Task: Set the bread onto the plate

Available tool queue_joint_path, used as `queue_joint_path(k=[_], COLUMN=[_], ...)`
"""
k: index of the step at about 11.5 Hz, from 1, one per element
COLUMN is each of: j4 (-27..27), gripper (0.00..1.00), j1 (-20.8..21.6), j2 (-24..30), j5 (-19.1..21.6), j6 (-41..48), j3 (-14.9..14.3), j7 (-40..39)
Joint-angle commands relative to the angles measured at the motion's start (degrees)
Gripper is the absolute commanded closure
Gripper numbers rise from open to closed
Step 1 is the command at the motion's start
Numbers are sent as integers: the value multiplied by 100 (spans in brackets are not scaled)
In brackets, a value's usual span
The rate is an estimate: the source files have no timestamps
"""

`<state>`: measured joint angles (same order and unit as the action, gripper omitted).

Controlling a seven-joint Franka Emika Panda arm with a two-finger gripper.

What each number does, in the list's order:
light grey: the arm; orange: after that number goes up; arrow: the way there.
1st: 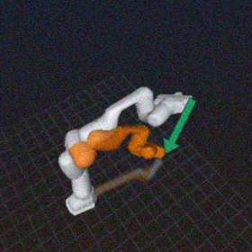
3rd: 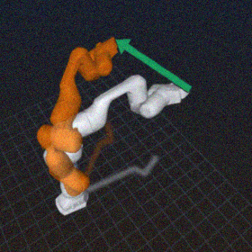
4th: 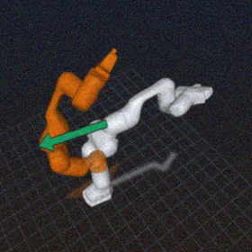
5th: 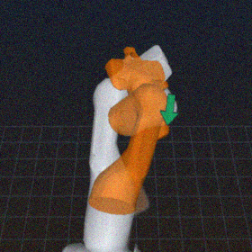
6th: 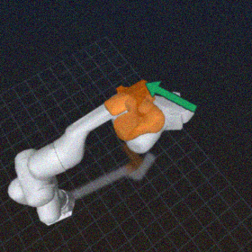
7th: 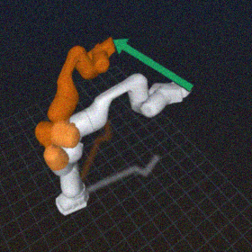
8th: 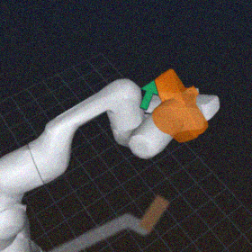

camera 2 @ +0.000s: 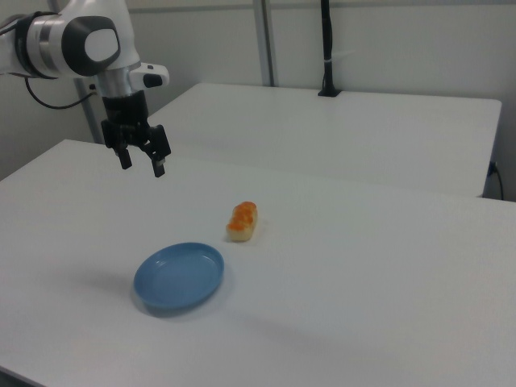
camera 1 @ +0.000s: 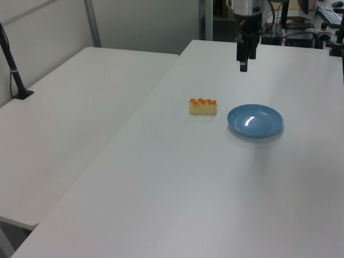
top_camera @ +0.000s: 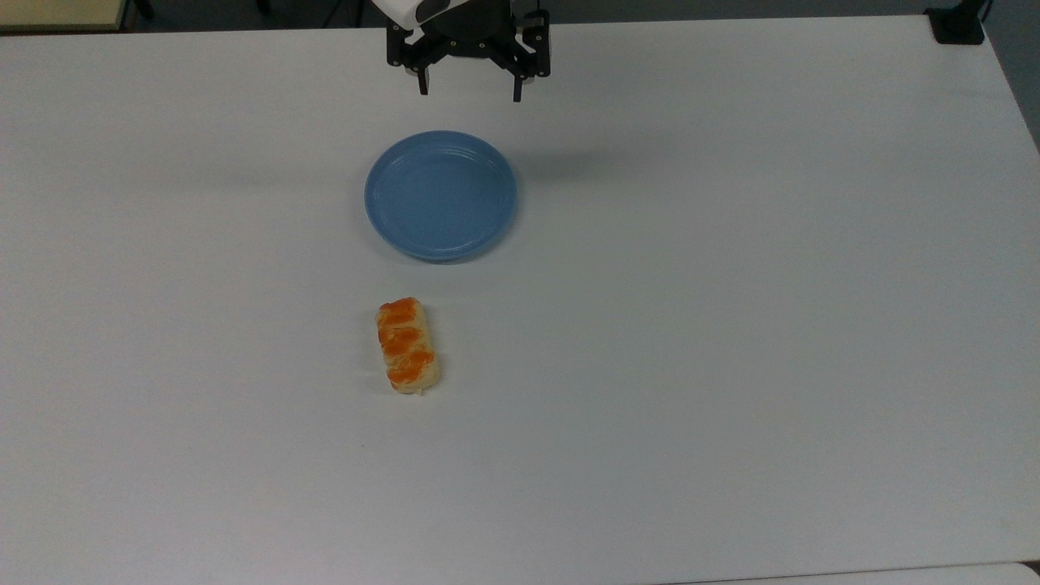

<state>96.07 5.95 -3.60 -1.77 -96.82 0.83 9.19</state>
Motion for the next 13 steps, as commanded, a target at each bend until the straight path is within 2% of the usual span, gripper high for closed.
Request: queue_joint_path(k=[1,10,13], j4=[-315,-326,-1141], gripper=[0,0,0], j1=[-76,-76,-76], j2=[44,-105,-859], j5=[9,212,440], j6=[286,16,-100], j3=[-239,-267,-504], j7=[-317,-418,-716])
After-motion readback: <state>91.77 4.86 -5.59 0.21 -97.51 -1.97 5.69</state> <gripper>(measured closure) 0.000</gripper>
